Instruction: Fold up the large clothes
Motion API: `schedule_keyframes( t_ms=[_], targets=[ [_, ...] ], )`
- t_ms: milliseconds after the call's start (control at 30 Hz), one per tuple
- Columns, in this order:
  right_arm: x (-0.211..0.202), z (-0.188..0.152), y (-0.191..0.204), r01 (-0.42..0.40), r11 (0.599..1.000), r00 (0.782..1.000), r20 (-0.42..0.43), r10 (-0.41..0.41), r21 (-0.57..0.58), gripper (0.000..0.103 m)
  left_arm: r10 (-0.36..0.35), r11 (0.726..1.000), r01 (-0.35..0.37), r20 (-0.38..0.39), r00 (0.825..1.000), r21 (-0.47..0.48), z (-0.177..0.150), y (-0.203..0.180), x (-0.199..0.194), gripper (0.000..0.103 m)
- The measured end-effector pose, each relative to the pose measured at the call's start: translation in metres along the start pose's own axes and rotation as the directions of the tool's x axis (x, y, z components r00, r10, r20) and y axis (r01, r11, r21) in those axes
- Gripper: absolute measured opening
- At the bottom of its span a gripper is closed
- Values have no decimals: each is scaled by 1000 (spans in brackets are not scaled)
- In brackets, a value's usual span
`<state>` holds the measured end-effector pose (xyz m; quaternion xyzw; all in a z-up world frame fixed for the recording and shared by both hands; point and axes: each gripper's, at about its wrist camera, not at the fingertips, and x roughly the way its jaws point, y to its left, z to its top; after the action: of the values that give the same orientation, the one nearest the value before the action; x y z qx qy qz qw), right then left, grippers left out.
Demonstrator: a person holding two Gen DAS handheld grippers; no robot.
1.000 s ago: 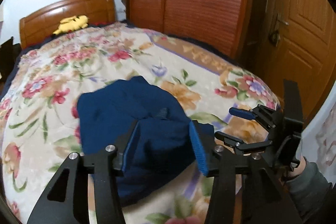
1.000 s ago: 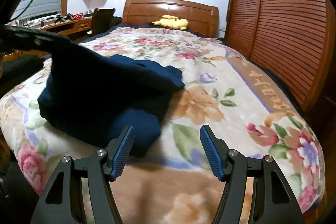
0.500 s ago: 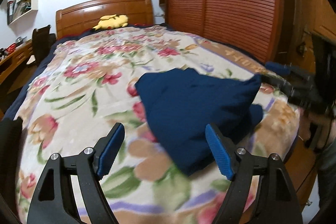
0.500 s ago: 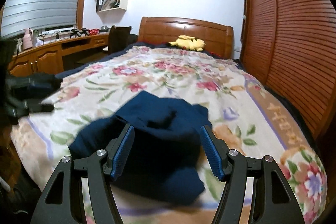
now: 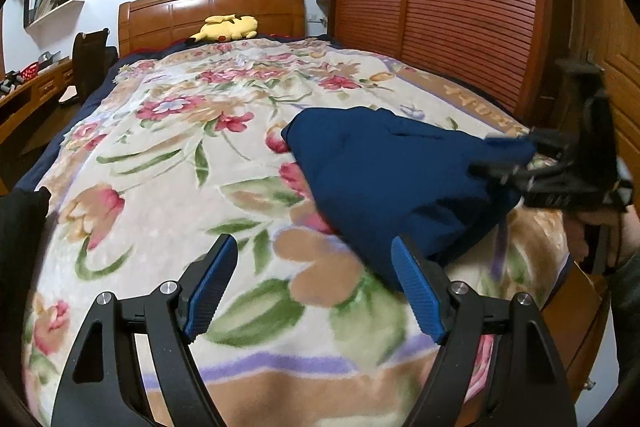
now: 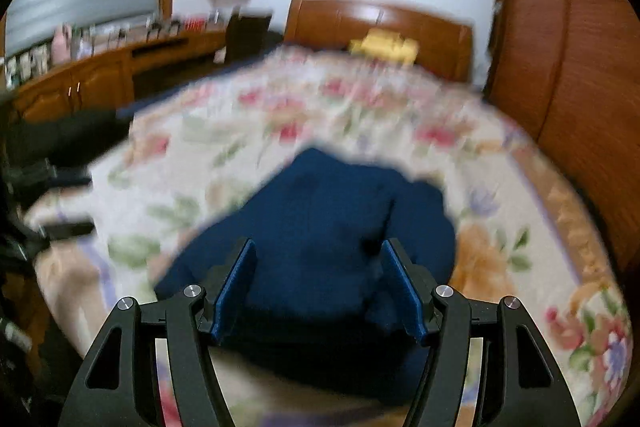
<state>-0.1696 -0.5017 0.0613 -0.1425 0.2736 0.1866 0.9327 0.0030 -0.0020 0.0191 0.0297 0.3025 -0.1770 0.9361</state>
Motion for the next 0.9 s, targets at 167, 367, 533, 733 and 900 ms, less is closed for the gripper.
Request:
schedule_keyframes(
  t_ms=[167, 367, 533, 733, 900],
  targets=[
    [12, -16, -20, -53, 997, 998, -35, 55, 53, 66, -5, 1000, 5, -14, 1000, 1, -7, -1, 3, 80],
    [11, -12, -30, -132, 990, 991, -24, 133, 47, 25, 9, 1000, -9, -37, 999, 1, -11, -7, 5, 80],
    [9, -13, -22, -129, 992, 992, 13, 128, 1, 14, 50, 999, -50, -39, 998, 10, -11, -14, -1, 80],
    [-3, -14, -19, -70, 997, 994, 84, 74, -41, 8, 73, 997, -72, -28, 997, 11, -10, -21, -7, 80],
    [-14, -10, -25, 42, 998, 993, 116, -35, -56, 8, 69, 998, -69, -23, 997, -11, -10, -20, -14, 80]
  ],
)
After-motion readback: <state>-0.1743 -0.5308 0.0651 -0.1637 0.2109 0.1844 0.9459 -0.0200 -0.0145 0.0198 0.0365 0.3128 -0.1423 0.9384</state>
